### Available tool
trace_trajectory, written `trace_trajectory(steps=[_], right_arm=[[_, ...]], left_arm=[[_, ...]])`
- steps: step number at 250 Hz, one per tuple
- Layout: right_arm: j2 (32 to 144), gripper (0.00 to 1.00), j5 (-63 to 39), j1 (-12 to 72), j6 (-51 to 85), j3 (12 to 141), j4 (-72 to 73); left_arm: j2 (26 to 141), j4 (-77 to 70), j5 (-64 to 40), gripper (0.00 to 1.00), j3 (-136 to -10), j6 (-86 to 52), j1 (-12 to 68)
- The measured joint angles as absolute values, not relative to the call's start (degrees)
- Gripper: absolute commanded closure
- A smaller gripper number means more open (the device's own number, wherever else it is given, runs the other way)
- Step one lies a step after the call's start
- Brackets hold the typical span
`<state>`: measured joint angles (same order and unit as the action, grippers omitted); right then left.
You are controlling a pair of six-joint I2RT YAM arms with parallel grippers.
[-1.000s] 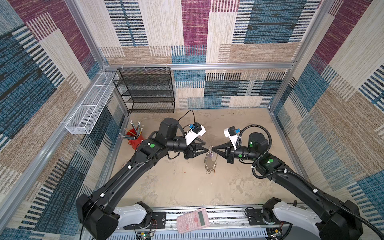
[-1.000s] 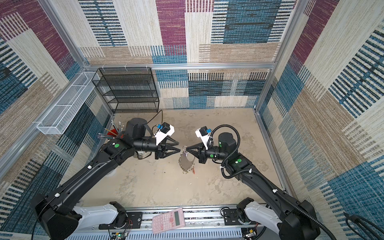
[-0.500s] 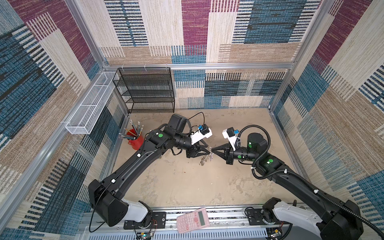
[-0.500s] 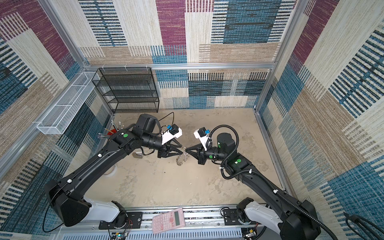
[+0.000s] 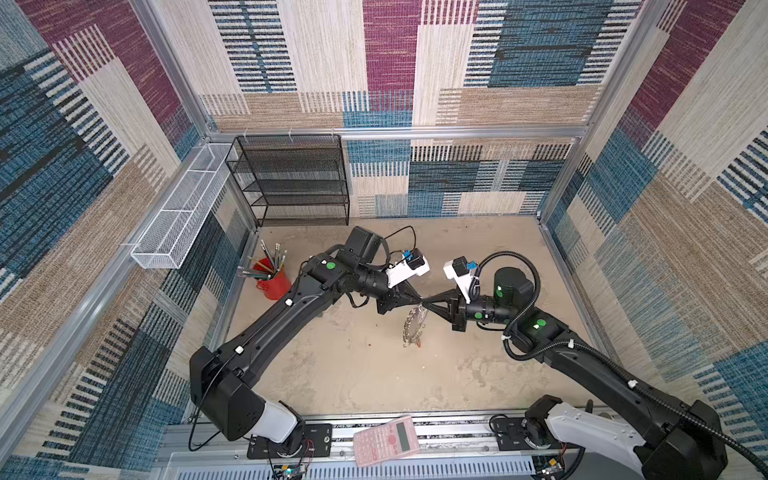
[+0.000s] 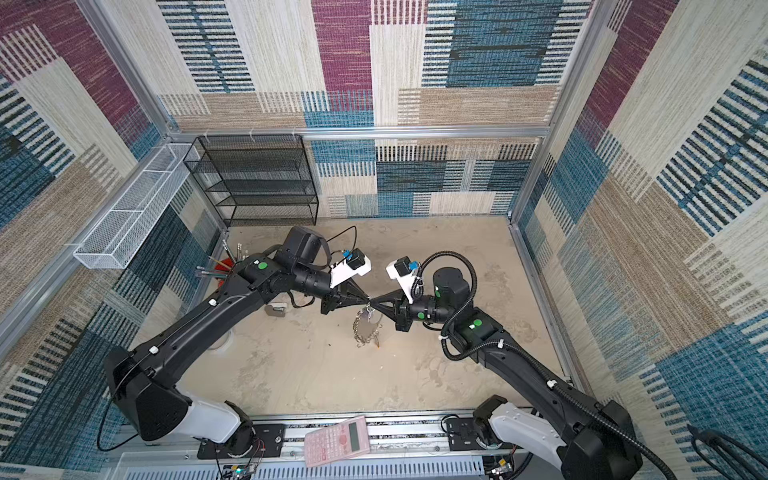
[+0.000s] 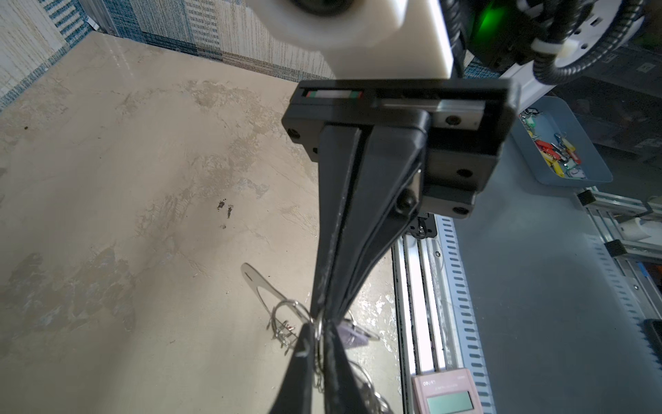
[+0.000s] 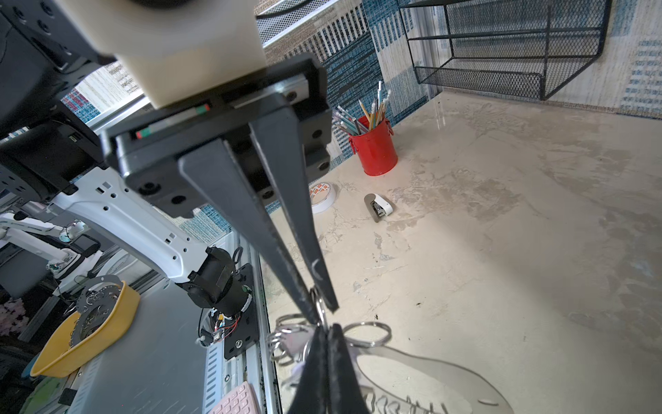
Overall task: Attach keys to a key ring
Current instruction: Insert the key into the keyring.
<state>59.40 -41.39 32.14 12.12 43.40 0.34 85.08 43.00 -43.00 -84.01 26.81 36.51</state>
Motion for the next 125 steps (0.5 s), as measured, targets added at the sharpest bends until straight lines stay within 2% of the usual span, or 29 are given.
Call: trace_trajectory(steps=[18,33,51,84,125], right_arm=[[59.3,1.00,-41.4,32.1,12.2,43.3,0.3],[59.2,0.84,-41.4,32.1,12.2,43.2,0.5],[59.1,0.77,-40.9,32.1,12.6,43.1,0.5],[58.8,0.76,-40.3,32.0,12.6,42.7,0.6],[58.9,0.70,-40.5,32.0,13.3,42.2,1.5]], left_arm=[[85.0,43.0,-43.1,1.00,-84.0,26.8,36.5],[84.5,42.2,-43.2,1.00,-83.2,26.7,36.5],[83.1,40.8,-43.7,1.00,-81.3,26.3,36.5],[80.7,37.2,-43.9,1.00,-77.5,24.4,36.5],[77.4,30.2,-45.1,1.00,-72.1,19.7,36.1]])
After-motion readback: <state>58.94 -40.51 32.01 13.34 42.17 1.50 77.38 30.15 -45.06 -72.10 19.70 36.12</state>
